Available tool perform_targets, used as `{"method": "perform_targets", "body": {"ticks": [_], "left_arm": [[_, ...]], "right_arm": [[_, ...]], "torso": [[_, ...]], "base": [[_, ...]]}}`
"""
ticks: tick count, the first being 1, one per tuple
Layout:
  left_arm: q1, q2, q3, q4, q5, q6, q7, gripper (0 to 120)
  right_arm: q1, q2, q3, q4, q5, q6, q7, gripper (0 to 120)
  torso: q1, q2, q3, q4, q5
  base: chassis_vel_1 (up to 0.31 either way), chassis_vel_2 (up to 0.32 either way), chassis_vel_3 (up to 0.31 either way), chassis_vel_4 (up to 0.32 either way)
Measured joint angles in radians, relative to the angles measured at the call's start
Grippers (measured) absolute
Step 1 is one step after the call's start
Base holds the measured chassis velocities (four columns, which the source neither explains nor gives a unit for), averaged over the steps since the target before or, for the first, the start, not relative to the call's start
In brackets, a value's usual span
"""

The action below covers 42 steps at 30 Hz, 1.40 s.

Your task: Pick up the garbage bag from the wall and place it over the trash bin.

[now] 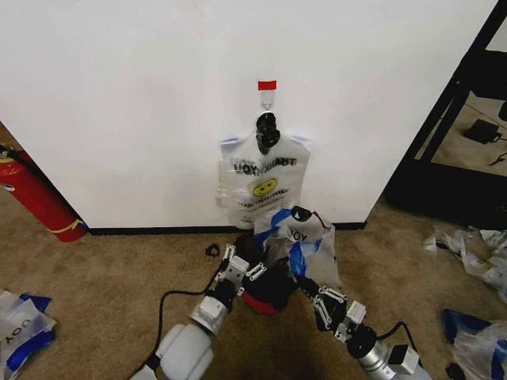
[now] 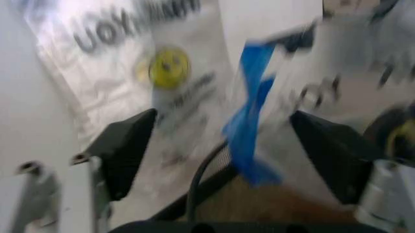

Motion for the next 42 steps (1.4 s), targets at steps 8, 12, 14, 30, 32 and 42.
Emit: {"method": "perform_targets", "body": {"ticks": [8, 12, 14, 30, 32, 42], "left_arm": [[-0.095, 0.027, 0.066, 0.087, -0.03, 0.008, 0.007, 100], [-0.16, 0.045, 0.103, 0.108, -0.06, -0.003, 0.032, 100], [-0.204, 0.06, 0.124, 0.116, -0.076, -0.024, 0.051, 100], [-0.322, 0.078, 0.157, 0.194, 0.038, -0.251, 0.3, 97], [-0.343, 0.071, 0.169, 0.215, 0.059, -0.253, 0.304, 95], [-0.45, 0.092, 0.276, 0.304, 0.1, -0.235, 0.285, 85]], "right_arm": [[0.011, 0.011, -0.004, -0.034, -0.012, 0.006, -0.016, 0], [0.017, 0.012, -0.005, -0.042, -0.012, 0.007, -0.018, 0], [0.021, 0.013, -0.006, -0.044, -0.014, 0.006, -0.018, 0], [0.056, 0.018, -0.016, -0.063, -0.016, -0.005, -0.013, 0], [0.061, 0.019, -0.021, -0.063, -0.016, -0.008, -0.013, 0], [0.065, 0.019, -0.029, -0.053, -0.023, -0.017, -0.015, 0]], "torso": [[0.0, 0.0, 0.0, -0.0005, -0.0002], [0.0, 0.0, 0.0, -0.0001, -0.0002], [0.0, 0.0, 0.0, -0.0004, -0.0001], [0.0, 0.0, 0.0, -0.0002, -0.0001], [0.0, 0.0, 0.0, -0.0002, -0.0001], [0.0, 0.0, 0.0, -0.0001, 0.0001]], "base": [[0.0, 0.0, 0.0, 0.0], [0.0, 0.0, 0.0, 0.0], [0.0, 0.0, 0.0, 0.0], [0.0, 0.0, 0.0, 0.0], [0.0, 0.0, 0.0, 0.0], [0.0, 0.0, 0.0, 0.0]]}}
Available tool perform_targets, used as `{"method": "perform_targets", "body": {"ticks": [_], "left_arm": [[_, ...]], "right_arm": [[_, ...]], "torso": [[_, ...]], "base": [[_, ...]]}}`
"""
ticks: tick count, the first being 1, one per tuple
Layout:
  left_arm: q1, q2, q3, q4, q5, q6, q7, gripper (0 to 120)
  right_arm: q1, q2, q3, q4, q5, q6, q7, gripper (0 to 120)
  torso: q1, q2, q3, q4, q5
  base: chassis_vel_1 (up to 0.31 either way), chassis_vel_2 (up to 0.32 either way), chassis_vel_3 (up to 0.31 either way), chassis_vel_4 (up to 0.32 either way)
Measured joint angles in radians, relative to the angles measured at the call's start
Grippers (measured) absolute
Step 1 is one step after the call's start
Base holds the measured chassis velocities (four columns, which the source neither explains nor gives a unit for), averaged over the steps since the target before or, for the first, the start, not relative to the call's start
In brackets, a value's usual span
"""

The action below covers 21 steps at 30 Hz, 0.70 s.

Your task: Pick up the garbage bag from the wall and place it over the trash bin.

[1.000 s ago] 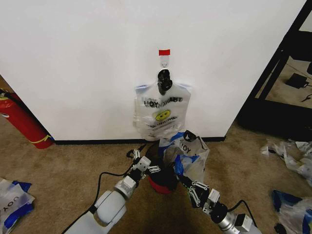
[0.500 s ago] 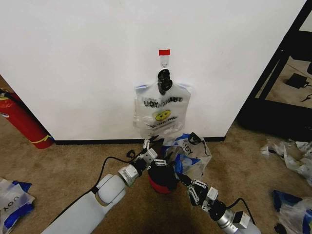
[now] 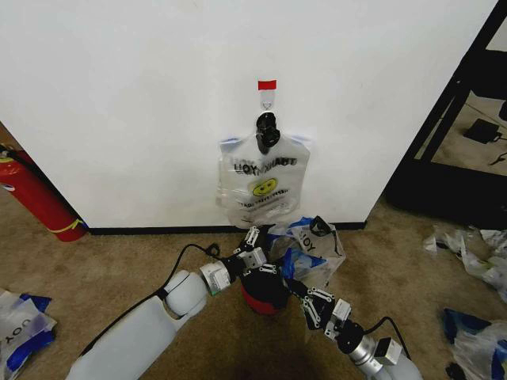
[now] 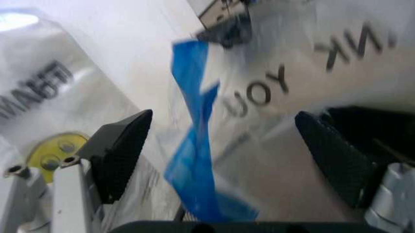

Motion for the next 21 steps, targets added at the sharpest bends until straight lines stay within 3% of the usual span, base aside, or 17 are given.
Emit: {"method": "perform_targets", "body": {"ticks": [7, 12, 21], "left_arm": [[-0.057, -0.029, 0.053, 0.082, 0.059, 0.019, -0.064, 78], [-0.076, -0.043, 0.067, 0.095, 0.065, 0.036, -0.086, 74], [-0.071, -0.029, 0.053, 0.072, 0.048, 0.05, -0.13, 40]], "right_arm": [[-0.017, -0.005, 0.004, 0.022, -0.008, -0.001, -0.007, 0], [-0.032, -0.002, 0.01, 0.037, -0.015, -0.001, -0.008, 0], [-0.038, 0.003, 0.014, 0.045, -0.02, 0.0, -0.009, 0]], "torso": [[0.0, 0.0, 0.0, -0.0001, -0.0001], [0.0, 0.0, 0.0, -0.0002, -0.0001], [0.0, 0.0, 0.0, -0.0002, 0.0]], "base": [[0.0, 0.0, 0.0, 0.0], [0.0, 0.0, 0.0, 0.0], [0.0, 0.0, 0.0, 0.0]]}}
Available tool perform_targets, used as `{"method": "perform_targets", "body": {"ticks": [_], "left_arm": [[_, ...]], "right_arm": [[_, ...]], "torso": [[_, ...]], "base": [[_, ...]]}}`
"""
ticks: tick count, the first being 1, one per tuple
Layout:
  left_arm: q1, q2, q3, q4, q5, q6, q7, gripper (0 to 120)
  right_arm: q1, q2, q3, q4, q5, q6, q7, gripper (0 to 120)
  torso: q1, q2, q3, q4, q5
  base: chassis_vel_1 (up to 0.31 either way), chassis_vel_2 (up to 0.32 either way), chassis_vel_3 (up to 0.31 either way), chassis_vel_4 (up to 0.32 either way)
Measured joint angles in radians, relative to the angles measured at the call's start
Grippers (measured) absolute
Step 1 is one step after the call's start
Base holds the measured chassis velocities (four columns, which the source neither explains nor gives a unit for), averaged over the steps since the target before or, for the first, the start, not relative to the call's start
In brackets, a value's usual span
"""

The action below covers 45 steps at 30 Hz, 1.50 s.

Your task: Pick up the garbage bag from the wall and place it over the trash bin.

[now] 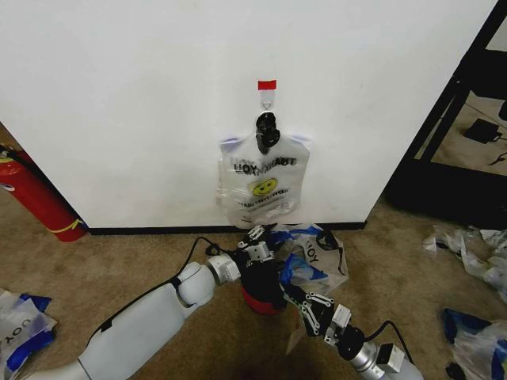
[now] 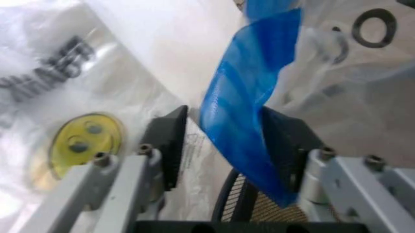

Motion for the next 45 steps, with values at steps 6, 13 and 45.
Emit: {"method": "perform_targets", "body": {"ticks": [6, 13, 45], "left_arm": [[0.03, 0.011, -0.027, -0.03, -0.002, 0.008, -0.016, 22], [0.078, 0.015, -0.067, -0.063, -0.059, 0.021, -0.038, 0], [0.58, 0.068, -0.433, -0.872, -0.523, 0.576, -0.485, 0]], "right_arm": [[0.0, 0.003, 0.0, 0.002, -0.004, 0.001, 0.002, 0], [-0.004, 0.002, 0.004, 0.014, -0.008, 0.002, 0.014, 0], [0.177, -0.303, 0.109, 0.03, 0.394, -0.088, -0.166, 0]], "torso": [[0.0, 0.0, 0.0, 0.0001, -0.0001], [0.0, 0.0, 0.0, 0.0, -0.0001], [0.0, 0.0, 0.0, 0.0, 0.0002]], "base": [[0.0, 0.0, 0.0, 0.0], [0.0, 0.0, 0.0, 0.0], [0.0, 0.0, 0.0, 0.0]]}}
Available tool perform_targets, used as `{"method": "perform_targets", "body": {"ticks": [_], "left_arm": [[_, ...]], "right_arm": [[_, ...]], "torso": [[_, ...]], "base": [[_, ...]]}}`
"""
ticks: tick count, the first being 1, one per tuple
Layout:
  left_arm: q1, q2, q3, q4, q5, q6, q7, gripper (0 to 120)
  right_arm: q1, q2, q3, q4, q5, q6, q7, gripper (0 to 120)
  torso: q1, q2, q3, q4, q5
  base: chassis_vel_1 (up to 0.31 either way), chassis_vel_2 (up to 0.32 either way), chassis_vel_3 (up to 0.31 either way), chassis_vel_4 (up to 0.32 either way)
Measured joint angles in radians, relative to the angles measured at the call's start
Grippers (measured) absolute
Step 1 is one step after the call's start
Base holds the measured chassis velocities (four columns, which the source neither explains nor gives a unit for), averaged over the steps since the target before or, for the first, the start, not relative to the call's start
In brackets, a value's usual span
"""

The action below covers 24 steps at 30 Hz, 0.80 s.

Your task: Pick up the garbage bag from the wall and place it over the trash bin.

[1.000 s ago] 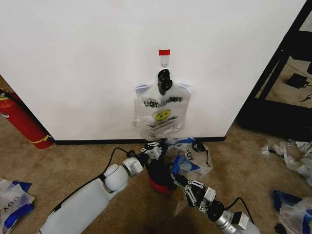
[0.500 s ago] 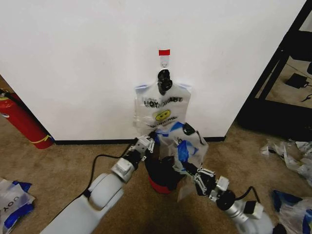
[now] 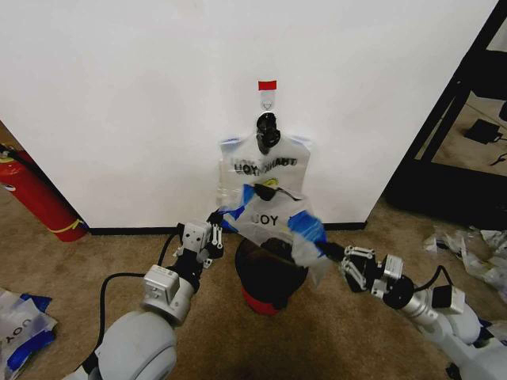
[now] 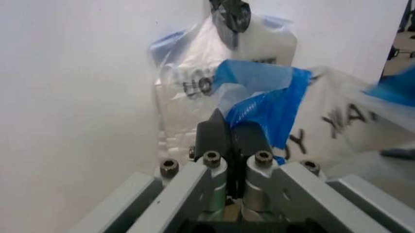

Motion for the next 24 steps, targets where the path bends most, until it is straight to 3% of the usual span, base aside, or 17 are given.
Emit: {"method": "perform_targets", "body": {"ticks": [4, 7, 14, 24], "left_arm": [[0.005, -0.007, -0.007, -0.018, -0.008, 0.023, -0.012, 0], [0.006, 0.008, -0.054, -0.072, -0.06, 0.049, -0.018, 0], [0.031, 0.024, -0.101, -0.083, -0.095, 0.05, -0.014, 0], [0.052, 0.038, -0.183, -0.08, -0.104, 0.086, -0.007, 0]], "right_arm": [[0.009, 0.001, -0.007, -0.005, 0.053, -0.001, 0.035, 0], [-0.013, -0.019, 0.012, 0.091, 0.104, -0.015, 0.083, 0], [-0.041, -0.035, 0.049, 0.223, 0.124, -0.031, 0.131, 0], [-0.03, -0.006, 0.031, 0.209, 0.106, -0.034, 0.146, 0]], "torso": [[0.0, 0.0, 0.0, 0.0, -0.0001], [0.0, 0.0, 0.0, 0.0, -0.0003], [0.0, 0.0, 0.0, 0.0001, -0.0004], [0.0, 0.0, 0.0, 0.0002, -0.0004]], "base": [[0.0, 0.0, 0.0, 0.0], [0.0, 0.0, 0.0, 0.0], [0.0, 0.0, 0.0, 0.0], [0.0, 0.0, 0.0, 0.0]]}}
